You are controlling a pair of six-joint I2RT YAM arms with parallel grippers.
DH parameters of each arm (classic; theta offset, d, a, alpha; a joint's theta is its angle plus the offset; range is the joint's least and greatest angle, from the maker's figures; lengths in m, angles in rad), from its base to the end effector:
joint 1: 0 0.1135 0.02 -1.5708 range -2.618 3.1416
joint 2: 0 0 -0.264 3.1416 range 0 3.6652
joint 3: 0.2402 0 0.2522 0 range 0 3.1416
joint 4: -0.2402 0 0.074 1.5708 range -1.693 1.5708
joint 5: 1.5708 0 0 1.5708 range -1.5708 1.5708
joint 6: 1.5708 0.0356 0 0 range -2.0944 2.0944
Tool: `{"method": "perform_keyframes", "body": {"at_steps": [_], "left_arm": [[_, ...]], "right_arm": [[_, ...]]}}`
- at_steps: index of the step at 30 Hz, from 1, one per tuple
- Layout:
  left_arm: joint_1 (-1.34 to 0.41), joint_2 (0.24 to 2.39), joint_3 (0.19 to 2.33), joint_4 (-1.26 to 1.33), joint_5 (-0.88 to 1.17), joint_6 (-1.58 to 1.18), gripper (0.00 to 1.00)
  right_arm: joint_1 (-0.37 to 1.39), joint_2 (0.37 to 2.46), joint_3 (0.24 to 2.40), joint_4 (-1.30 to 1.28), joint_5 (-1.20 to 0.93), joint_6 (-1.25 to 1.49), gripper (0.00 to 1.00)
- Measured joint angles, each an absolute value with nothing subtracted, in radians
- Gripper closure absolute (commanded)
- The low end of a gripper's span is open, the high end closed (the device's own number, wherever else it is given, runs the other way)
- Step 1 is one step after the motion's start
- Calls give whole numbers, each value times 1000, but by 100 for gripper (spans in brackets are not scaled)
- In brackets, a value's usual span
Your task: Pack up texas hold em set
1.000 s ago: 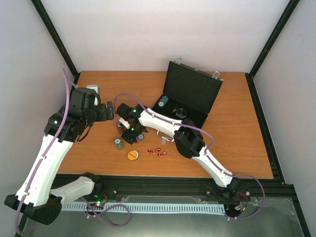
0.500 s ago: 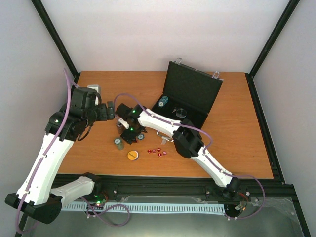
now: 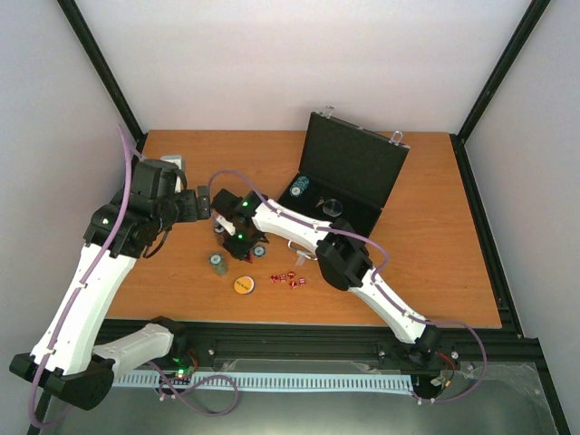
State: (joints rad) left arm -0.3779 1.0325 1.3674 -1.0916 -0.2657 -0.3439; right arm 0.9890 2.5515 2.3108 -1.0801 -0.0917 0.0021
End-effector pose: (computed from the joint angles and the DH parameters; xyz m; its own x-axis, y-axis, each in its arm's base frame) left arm 0.1662 -0.0559 0.4030 -0.6609 -0.0876 -0.7453 -0.0470 0.9960 -0.0754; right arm 0.2823 0.4351 0.1542 -0.5342 -0.8084 -0.2472 -0.8433 0.5300 0.0892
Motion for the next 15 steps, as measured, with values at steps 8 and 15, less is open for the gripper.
{"method": "perform_keyframes", "body": {"at_steps": [8,15], "left_arm": [[-378,1032,1366,-1091,-266,-344,0],[-378,1032,1364,-1085,-266,-344,0]], "right_arm": [[989,2551,2312,-1082,-98,10,49],[990,2550,2312,-1081,-85,24,58]]}}
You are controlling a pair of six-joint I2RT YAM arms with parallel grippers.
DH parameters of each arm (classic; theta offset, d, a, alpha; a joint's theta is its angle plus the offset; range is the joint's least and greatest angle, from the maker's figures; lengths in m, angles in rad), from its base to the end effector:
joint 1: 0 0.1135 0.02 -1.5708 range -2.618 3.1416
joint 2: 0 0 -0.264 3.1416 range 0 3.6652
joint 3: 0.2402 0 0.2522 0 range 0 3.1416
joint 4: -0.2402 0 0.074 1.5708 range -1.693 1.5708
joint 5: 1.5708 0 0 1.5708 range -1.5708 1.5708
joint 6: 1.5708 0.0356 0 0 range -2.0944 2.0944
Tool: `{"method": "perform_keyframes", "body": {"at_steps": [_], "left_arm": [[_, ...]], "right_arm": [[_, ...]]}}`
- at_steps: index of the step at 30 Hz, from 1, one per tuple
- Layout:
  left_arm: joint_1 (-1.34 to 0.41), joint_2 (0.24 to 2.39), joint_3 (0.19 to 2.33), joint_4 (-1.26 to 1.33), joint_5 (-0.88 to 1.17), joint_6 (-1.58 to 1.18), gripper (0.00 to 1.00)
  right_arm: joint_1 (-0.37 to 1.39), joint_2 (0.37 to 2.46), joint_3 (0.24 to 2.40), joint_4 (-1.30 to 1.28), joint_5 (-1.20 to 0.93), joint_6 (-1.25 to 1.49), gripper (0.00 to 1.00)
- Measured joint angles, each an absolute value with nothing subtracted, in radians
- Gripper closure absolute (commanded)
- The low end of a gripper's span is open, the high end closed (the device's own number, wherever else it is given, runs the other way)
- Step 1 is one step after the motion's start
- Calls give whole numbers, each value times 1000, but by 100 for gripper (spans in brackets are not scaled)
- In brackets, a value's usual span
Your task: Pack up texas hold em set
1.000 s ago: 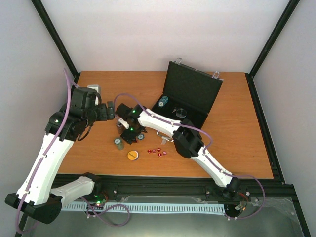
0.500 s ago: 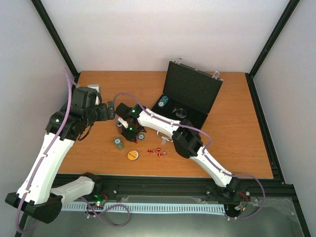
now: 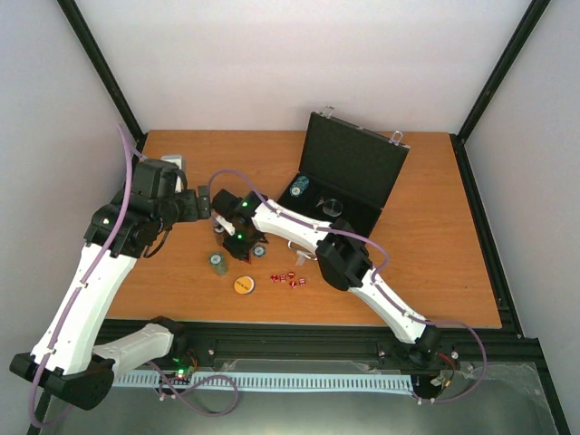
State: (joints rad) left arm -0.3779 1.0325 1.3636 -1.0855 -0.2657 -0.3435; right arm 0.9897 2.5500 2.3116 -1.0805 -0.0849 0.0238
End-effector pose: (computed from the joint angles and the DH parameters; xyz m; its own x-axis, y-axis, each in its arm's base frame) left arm 0.1668 -0.0562 0.4023 -0.6594 -0.0879 -0.7467 -0.0466 0.9960 -0.0761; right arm 0.2822 0.4351 0.1552 -0.5516 -0.7967 -0.2472 -0.8316 0.5484 0.0880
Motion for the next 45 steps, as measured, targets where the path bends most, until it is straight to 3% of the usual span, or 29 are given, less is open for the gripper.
{"method": "perform_keyframes", "body": {"at_steps": [7,22,34,45], "left_arm": [[-378,1032,1356,-1073,-265,-344,0],[-378,1033,1351,-1071,-262,-343,0],[-378,1044,1351,-1070,-257,-344,0],[-378,1045,1351,-1070,-250,-344,0]], "right_arm": [[993,2535,2291,-1082,-51,38,69],[993,2493,2247,-1092,0,68,69],[974,2346,2247,-1137,8,71,68],[829,2258,2121,-1145,45,103,68]]}}
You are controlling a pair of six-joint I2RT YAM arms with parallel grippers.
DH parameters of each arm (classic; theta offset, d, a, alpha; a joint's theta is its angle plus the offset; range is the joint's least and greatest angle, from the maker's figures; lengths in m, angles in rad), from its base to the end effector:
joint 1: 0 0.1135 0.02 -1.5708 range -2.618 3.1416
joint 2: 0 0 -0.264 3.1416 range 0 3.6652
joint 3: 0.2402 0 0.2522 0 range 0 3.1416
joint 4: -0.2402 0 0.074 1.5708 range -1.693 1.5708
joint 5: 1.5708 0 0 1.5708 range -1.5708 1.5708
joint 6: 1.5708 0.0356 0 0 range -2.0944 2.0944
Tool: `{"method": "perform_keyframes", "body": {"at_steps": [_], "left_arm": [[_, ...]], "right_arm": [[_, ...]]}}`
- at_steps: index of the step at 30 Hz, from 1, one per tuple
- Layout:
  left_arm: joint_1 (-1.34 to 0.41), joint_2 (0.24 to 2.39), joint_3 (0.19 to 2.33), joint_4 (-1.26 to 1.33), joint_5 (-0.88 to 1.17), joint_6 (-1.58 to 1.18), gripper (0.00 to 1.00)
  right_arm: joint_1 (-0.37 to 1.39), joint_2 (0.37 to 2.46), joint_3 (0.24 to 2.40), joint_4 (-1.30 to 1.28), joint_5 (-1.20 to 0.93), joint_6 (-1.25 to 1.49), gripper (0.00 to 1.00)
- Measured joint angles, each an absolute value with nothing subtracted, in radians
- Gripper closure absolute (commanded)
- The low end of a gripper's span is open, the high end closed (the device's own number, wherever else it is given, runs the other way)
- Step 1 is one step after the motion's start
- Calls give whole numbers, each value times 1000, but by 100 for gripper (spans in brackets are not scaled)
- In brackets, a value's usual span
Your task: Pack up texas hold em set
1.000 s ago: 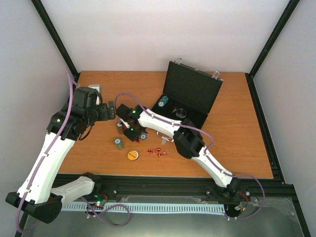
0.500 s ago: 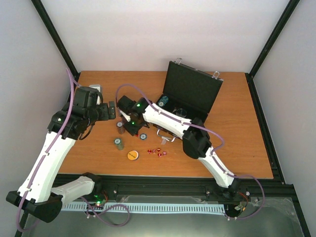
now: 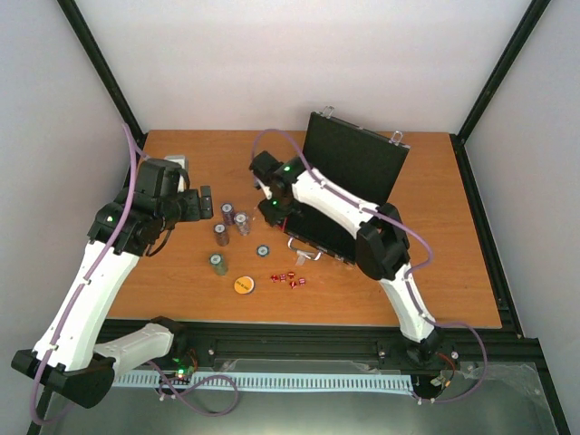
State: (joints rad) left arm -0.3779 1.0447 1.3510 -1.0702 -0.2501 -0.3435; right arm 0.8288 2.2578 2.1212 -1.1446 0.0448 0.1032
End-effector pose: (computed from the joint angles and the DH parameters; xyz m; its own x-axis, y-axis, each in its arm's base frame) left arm 0.1717 -0.0587 0.3978 -0.6698 -0.0852 -0.7376 -0.0363 0.9960 -0.0820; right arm 0.3185 0.3451 0.2387 -0.7192 -0.6321 -0.2885 -0.6571 0.7537 -0.0133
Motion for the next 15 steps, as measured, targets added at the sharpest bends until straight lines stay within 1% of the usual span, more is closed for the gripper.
{"method": "perform_keyframes", "body": {"at_steps": [15], "left_arm": [[-378,1061,1351,-1070,-243,-344,0]], "right_arm": [[584,2213,1943,-1026,116,183,69]]}}
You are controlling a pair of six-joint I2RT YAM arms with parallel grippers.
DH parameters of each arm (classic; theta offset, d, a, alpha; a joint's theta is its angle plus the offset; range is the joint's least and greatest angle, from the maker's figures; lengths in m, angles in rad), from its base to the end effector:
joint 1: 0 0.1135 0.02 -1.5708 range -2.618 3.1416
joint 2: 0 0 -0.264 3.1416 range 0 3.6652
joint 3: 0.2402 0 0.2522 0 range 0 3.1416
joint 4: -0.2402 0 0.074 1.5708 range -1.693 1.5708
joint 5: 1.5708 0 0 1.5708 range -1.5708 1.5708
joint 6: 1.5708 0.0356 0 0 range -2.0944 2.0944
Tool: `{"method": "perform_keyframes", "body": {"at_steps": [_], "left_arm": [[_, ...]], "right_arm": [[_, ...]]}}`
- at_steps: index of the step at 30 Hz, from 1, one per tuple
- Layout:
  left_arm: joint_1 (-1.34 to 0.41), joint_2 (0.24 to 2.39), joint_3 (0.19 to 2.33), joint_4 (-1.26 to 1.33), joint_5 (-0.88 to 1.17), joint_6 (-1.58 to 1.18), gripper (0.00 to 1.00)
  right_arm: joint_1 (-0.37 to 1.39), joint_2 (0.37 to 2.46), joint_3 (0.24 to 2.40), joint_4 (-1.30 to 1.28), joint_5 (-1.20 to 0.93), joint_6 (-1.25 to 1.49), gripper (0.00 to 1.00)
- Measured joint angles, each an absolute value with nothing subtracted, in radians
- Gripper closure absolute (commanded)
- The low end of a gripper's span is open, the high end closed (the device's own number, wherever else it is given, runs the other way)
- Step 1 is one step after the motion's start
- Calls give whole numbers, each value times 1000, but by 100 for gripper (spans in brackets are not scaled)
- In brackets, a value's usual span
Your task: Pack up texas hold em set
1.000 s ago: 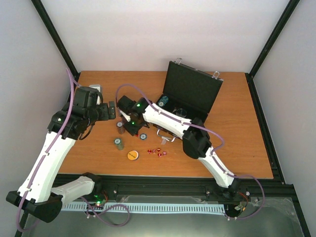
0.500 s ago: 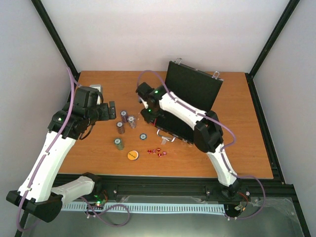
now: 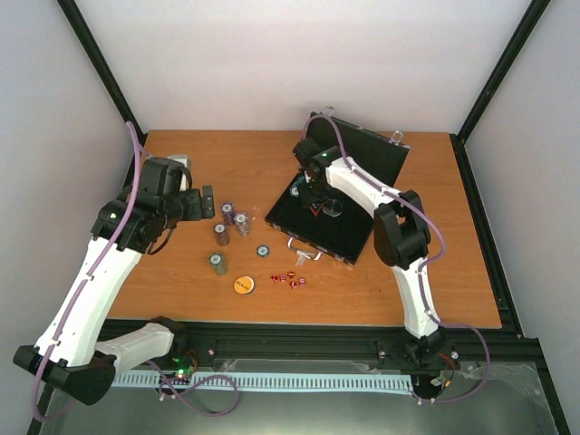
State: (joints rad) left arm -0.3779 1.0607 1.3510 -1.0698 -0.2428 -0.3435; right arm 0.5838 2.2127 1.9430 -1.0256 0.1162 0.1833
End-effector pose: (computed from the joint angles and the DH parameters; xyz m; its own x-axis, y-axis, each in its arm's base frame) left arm 0.1759 -0.0606 0.3952 -0.6822 -0.0809 -0.7266 -0.0324 0.9962 -0.0804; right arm 0.3860 0.2501 0.2123 -0.8845 -0.3673 -0.2878 -0.3661 0.9286 -0.0601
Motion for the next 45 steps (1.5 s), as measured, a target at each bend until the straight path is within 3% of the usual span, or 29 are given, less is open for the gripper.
{"method": "perform_keyframes", "body": {"at_steps": [12,45], "left_arm": [[-378,1102,1351,-1069,-238,-344,0],[-378,1168,1378,-1069,-222,-344,0]], "right_arm": [[477,2221,1901,-935,109,201,69],[470,2220,1801,-876,140,249,67]]}}
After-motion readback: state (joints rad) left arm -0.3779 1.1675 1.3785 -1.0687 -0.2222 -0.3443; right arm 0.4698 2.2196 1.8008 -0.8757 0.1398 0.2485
